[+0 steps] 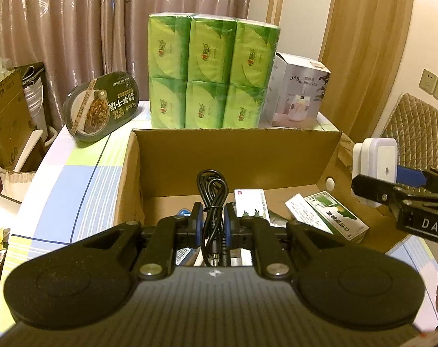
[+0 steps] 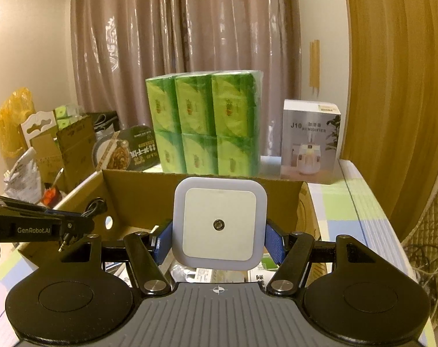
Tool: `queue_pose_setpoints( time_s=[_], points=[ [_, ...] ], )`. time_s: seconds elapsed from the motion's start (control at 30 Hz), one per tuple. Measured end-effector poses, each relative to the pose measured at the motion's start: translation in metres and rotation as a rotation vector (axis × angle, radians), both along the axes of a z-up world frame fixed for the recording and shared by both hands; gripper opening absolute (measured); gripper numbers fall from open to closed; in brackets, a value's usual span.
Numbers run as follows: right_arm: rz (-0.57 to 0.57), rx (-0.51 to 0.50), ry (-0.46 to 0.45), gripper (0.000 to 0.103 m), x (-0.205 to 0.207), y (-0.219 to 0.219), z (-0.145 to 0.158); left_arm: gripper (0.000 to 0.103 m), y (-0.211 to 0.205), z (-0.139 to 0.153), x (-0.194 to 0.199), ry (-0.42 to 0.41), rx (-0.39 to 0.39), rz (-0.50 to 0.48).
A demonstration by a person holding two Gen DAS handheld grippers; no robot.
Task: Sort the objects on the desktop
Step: 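Open left tool dropping cable while right tool lowers night light into box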
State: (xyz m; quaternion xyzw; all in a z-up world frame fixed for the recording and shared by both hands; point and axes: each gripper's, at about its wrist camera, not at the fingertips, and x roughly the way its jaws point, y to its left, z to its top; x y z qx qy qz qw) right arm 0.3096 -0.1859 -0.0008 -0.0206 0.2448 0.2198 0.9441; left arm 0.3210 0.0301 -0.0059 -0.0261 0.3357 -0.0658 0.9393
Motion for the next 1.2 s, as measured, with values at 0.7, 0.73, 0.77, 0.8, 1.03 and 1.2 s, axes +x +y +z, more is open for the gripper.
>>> queue_pose_setpoints(
  time_s=[0.7,0.73,0.77,0.8,1.03,1.2],
  points=[
    [0.003,-0.004,0.017,0.062,0.0027,0.0015,-0.0061,0.011,-0.0021,-0.0078,0.0037,0.015,0.000,0.002],
    [0.003,-0.004,0.018,0.062,0.0030,0.0014,-0.0064,0.011,-0.0023,-0.0084,0.0042,0.016,0.000,0.002],
    [0.003,-0.004,0.019,0.062,0.0030,0.0012,-0.0067,0.011,-0.0025,-0.0088,0.0048,0.017,0.000,0.003],
    [0.003,-0.004,0.019,0.062,0.0031,0.0011,-0.0069,0.011,-0.0025,-0.0090,0.0052,0.017,-0.001,0.004],
    [0.003,-0.004,0.021,0.062,0.0028,0.0009,-0.0076,0.017,-0.0035,-0.0089,0.0072,0.018,0.010,0.007],
    [0.003,-0.005,0.020,0.062,0.0029,0.0009,-0.0077,0.017,-0.0023,-0.0086,0.0069,0.016,0.010,0.011]
  ],
)
